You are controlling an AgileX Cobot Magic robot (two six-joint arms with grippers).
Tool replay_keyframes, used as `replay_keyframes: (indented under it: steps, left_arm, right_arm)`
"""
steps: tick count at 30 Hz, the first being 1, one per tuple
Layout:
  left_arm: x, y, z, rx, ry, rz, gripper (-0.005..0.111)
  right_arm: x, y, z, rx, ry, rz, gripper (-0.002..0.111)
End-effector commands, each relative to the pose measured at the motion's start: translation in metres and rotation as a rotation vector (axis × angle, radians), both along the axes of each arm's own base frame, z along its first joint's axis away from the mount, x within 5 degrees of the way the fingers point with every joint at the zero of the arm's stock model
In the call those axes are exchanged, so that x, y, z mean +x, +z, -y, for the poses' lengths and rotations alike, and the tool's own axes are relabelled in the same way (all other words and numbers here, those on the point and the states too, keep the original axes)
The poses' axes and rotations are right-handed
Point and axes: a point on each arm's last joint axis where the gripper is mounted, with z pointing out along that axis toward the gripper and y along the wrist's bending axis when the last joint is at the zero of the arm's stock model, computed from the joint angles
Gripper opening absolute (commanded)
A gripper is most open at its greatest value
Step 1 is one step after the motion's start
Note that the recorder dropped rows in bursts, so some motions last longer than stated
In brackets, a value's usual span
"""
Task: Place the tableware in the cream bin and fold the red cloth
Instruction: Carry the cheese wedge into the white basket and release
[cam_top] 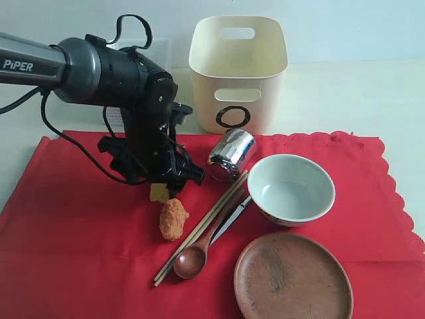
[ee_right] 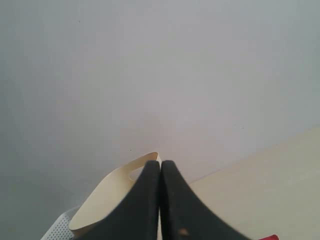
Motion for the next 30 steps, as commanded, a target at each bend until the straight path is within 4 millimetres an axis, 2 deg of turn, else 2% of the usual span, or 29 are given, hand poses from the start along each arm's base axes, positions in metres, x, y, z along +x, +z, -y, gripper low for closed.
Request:
replay_keyframes:
  steps: [1, 7, 8, 12, 18, 22, 26, 28, 30]
  left_arm:
    - [-0.002, -0.005, 0.000, 0.020, -0.008, -0.016, 0.051]
    - [-0.004, 0.001, -0.002, 0.027, -0.005, -0.021, 0.004]
    - [-0.004, 0.004, -0.002, 0.025, -0.009, -0.017, 0.000]
    - [-0.003, 0.028, -0.002, -0.003, -0.040, 0.035, 0.000]
    - [0.003, 0.088, 0.000, -0.070, -0.075, 0.172, 0.000]
    - [0.011, 0.121, -0.006, -0.027, -0.132, 0.320, 0.000]
    - [0.022, 0.137, -0.017, 0.121, -0.224, 0.476, 0.000]
    - [0.030, 0.142, -0.022, 0.149, -0.200, 0.566, 0.000]
    - [0.041, 0.143, -0.026, 0.099, -0.118, 0.646, 0.000]
  right_arm:
    - [0.000, 0.000, 0.000, -0.011, -0.004, 0.005, 0.000]
    - [0.000, 0.000, 0.000, -0.011, -0.004, 0.005, 0.000]
    - [0.000, 0.000, 0.000, -0.011, -0.004, 0.005, 0.000]
    - [0.000, 0.000, 0.000, -0.011, -0.004, 0.005, 0.000]
    - [0.000, 0.000, 0.000, -0.011, -0.004, 0.005, 0.000]
    - [0.000, 0.000, 0.000, -0.011, -0.004, 0.005, 0.000]
    - [0.000, 0.000, 0.000, -0.011, -0.004, 0.005, 0.000]
    - [0.000, 0.000, 0.000, -0.011, -0.004, 0.005, 0.000]
    - [0.000, 0.000, 0.000, -0.011, -0.004, 0.005, 0.000]
